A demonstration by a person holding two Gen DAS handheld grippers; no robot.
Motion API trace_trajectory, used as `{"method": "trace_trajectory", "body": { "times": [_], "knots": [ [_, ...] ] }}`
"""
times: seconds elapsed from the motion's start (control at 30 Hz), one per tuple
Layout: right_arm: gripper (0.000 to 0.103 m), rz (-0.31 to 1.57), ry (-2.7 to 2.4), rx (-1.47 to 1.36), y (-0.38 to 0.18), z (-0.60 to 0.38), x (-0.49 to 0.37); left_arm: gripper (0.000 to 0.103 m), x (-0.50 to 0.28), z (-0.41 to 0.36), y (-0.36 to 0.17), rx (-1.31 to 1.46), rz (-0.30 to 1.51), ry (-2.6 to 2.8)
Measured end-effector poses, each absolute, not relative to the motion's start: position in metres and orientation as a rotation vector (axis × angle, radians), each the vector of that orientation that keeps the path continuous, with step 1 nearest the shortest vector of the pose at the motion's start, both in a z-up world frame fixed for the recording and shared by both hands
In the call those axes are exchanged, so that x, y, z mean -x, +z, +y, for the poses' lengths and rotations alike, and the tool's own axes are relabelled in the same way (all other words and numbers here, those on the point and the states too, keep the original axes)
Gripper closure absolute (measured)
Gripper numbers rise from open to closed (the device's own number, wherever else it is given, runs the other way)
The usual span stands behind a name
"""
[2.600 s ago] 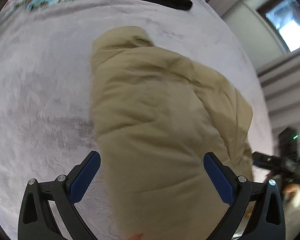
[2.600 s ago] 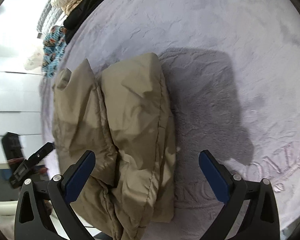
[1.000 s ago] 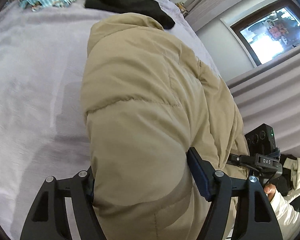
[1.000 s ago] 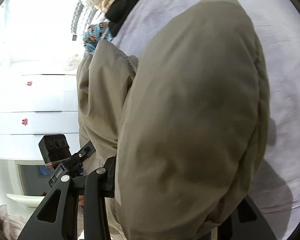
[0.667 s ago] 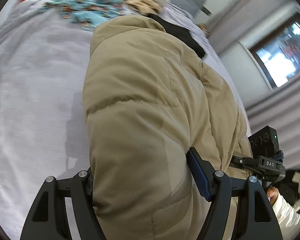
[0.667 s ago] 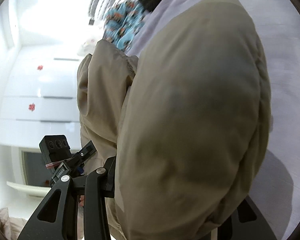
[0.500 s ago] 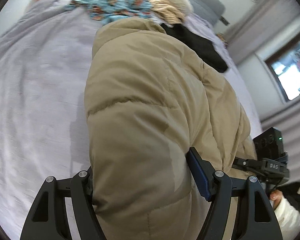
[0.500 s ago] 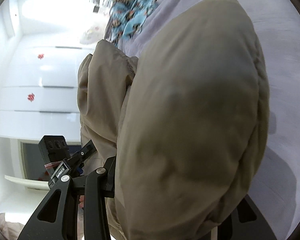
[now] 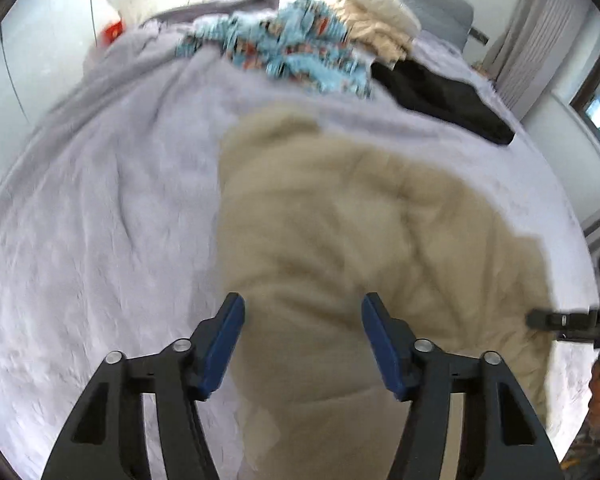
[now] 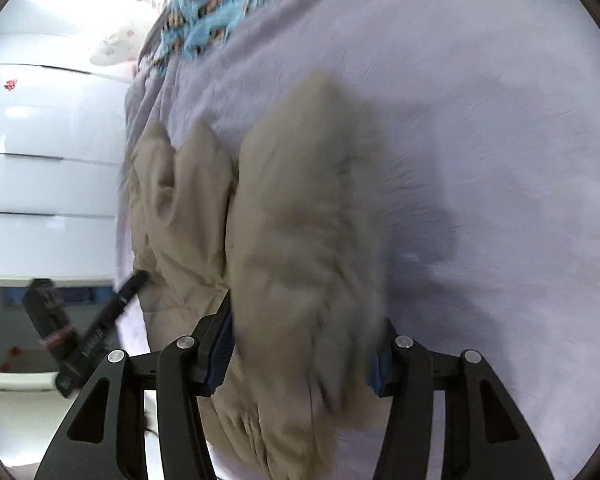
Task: Fold large clothes
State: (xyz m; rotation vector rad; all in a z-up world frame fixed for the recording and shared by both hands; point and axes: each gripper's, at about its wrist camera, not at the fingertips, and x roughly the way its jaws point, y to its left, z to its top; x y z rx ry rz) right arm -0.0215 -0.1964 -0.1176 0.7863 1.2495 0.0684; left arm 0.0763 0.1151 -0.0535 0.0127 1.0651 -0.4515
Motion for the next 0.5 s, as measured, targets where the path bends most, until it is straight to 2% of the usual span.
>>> {"method": "trace_trajectory", "body": {
  "times": [0.03, 0.07, 0.1, 0.2, 0.3, 0.5],
  "knots": [
    [0.055, 1.229, 0.031, -0.734, -0.104, -0.197, 0.029, 0.04, -0.084, 0.114, -0.045, 0.001, 1.043, -0.461],
    [0.073, 1.209, 0.012, -0.696, -0.092, -0.193, 0.033, 0.04, -0.088, 0.11, -0.041, 0.009, 1.025, -0.48],
    [0.084, 1.187, 0.003, -0.66, -0.079, -0.187, 0.036, 0.04, -0.092, 0.106, -0.036, 0.012, 1.013, -0.499],
    [0.086, 1.106, 0.059, -0.632, -0.047, -0.166, 0.047, 0.04, -0.098, 0.074, -0.032, -0.014, 1.007, -0.571],
    [0.086, 1.114, 0.166, -0.622, -0.034, -0.138, 0.052, 0.04, -0.103, 0.03, -0.053, -0.067, 1.069, -0.624],
    [0.086, 1.272, 0.146, -0.486, -0.068, -0.08, 0.07, 0.04, -0.1, -0.019, -0.091, -0.157, 1.142, -0.595]
  ]
}}
